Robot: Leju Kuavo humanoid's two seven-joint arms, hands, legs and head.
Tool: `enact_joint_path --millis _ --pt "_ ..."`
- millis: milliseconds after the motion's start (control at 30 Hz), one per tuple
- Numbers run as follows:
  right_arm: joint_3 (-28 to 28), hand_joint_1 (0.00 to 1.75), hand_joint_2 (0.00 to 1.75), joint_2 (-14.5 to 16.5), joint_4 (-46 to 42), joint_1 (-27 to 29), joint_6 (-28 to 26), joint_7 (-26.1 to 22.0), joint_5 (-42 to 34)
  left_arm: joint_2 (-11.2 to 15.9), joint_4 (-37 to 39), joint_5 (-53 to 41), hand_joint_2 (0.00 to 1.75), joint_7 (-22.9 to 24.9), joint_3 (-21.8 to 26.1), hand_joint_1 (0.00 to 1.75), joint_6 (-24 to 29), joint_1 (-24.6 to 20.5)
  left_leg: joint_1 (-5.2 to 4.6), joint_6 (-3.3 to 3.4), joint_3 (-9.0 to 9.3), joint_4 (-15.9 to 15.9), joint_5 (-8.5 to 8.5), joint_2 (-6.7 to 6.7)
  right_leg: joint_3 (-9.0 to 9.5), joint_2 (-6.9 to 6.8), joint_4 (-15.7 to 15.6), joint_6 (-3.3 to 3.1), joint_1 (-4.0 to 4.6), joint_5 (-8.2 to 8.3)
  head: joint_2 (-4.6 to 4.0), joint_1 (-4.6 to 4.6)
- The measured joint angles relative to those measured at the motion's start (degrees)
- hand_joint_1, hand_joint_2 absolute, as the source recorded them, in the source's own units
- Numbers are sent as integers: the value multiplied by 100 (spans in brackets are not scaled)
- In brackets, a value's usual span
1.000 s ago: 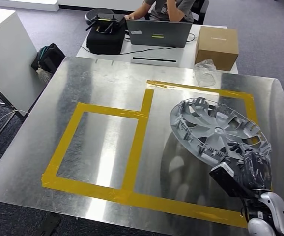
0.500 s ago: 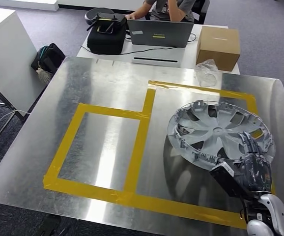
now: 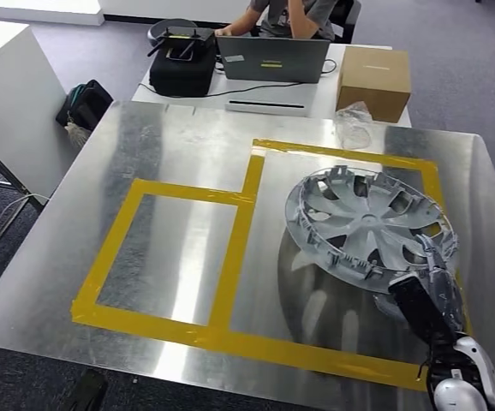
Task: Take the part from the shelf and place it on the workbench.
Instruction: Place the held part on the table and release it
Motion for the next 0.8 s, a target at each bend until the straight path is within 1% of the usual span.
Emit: enact_joint_path --millis 33,67,100,133,167,200,233,267,300,333,367,400,433,467,500,567,600,633,667,700,733,767,800 --pt "-45 0 175 60 -8 -9 -19 -55 -338 8 2 0 0 -13 16 0 7 8 8 -41 -5 -6 35 0 -54 3 2 -55 1 18 0 -4" --pt "-83 0 175 110 -18 -20 -36 -91 -569 12 5 0 0 -21 30 0 10 19 16 -78 -25 -1 15 3 -91 2 9 -109 1 55 0 -14" --pt "-117 0 175 152 -35 -27 -47 -118 -734 18 8 0 0 -27 40 0 13 33 23 -115 -71 90 -125 6 -132 -1 6 -167 -3 109 0 -23" --pt "-150 0 175 188 -56 -33 -42 -138 -890 22 12 0 0 -34 48 0 15 44 28 -146 -149 310 -373 10 -186 -4 2 -212 -9 178 0 -31" --pt "-178 0 175 218 -77 -35 -22 -156 -1066 22 14 0 0 -44 50 0 16 48 31 -172 -252 656 -708 13 -244 -3 4 -236 -5 242 0 -40" --pt "-206 0 175 249 -96 -32 5 -174 -1268 22 16 0 0 -54 51 0 17 46 31 -193 -358 1087 -1038 13 -316 -2 7 -253 2 310 0 -46" --pt "-229 0 175 275 -111 -26 38 -188 -1475 20 18 -1 0 -65 52 0 17 41 32 -207 -428 1474 -1261 13 -396 -3 10 -257 10 371 0 -49" --pt "-246 0 175 296 -119 -21 62 -195 -1642 19 20 -2 0 -72 53 0 17 38 33 -212 -432 1732 -1366 13 -473 -5 12 -256 19 425 0 -49" --pt "-264 0 175 315 -128 -16 80 -198 -1792 17 23 -4 0 -78 53 0 16 37 34 -208 -332 1787 -1350 13 -553 -6 16 -249 26 480 0 -48" --pt "-279 0 175 328 -137 -11 91 -198 -1913 17 25 -8 0 -82 54 0 16 37 34 -198 -135 1637 -1263 13 -626 -5 18 -237 31 534 0 -49" --pt "-295 0 175 339 -151 -9 101 -195 -2026 18 27 -15 0 -85 54 0 16 32 35 -181 164 1313 -1169 13 -684 -3 21 -220 34 588 0 -49" --pt "-313 0 175 348 -171 -4 116 -189 -2170 19 27 -25 0 -90 54 0 16 20 31 -158 528 889 -1117 11 -732 -1 26 -199 41 637 0 -50" --pt "-328 0 175 354 -195 -3 133 -179 -2329 20 28 -36 0 -96 54 0 16 -3 22 -120 830 488 -1128 6 -761 -4 31 -174 46 684 0 -46" --pt "-341 0 175 359 -216 -2 152 -167 -2484 21 28 -44 0 -101 54 0 16 -27 9 -81 1043 191 -1159 2 -778 -9 31 -147 50 732 0 -42" --pt "-349 0 175 362 -232 3 167 -154 -2608 25 29 -49 0 -106 54 0 16 -44 -12 -34 1138 28 -1183 -1 -790 -15 20 -117 44 783 0 -40" --pt "-355 0 175 368 -240 24 180 -135 -2717 34 32 -51 0 -108 55 0 16 -42 -37 65 1094 -39 -1120 11 -815 -15 -10 -49 16 868 0 -44" --pt "-362 0 175 370 -241 47 181 -130 -2733 41 35 -53 0 -108 56 0 16 -33 -41 117 1050 -48 -1061 23 -862 -12 36 -23 4 789 0 -47" --pt "-373 0 175 372 -242 68 181 -127 -2740 46 38 -54 0 -108 56 0 15 -25 -37 163 990 -58 -992 37 -939 -8 199 -4 1 591 0 -46" --pt "-383 0 175 372 -242 82 181 -128 -2742 50 40 -54 0 -108 56 0 15 -25 -34 196 916 -59 -923 48 -1042 -6 484 4 1 301 0 -45" --pt "-390 0 175 373 -242 89 182 -132 -2746 53 40 -55 0 -108 56 0 15 -26 -39 220 828 -56 -849 53 -1157 -6 866 8 4 -19 0 -38" --pt "-392 0 175 373 -242 91 185 -143 -2761 54 42 -56 0 -108 56 0 16 -26 -46 230 733 -54 -774 56 -1237 -5 1262 11 6 -250 0 -35" --pt "-391 0 131 373 -242 93 188 -168 -2784 55 45 -57 0 -110 56 0 16 -25 -54 231 635 -50 -701 59 -1257 -5 1551 11 9 -339 0 -36" --pt "-390 0 87 373 -242 96 192 -211 -2811 54 50 -57 0 -113 56 0 16 -24 -60 228 535 -45 -628 61 -1191 -5 1674 8 12 -293 0 -38"
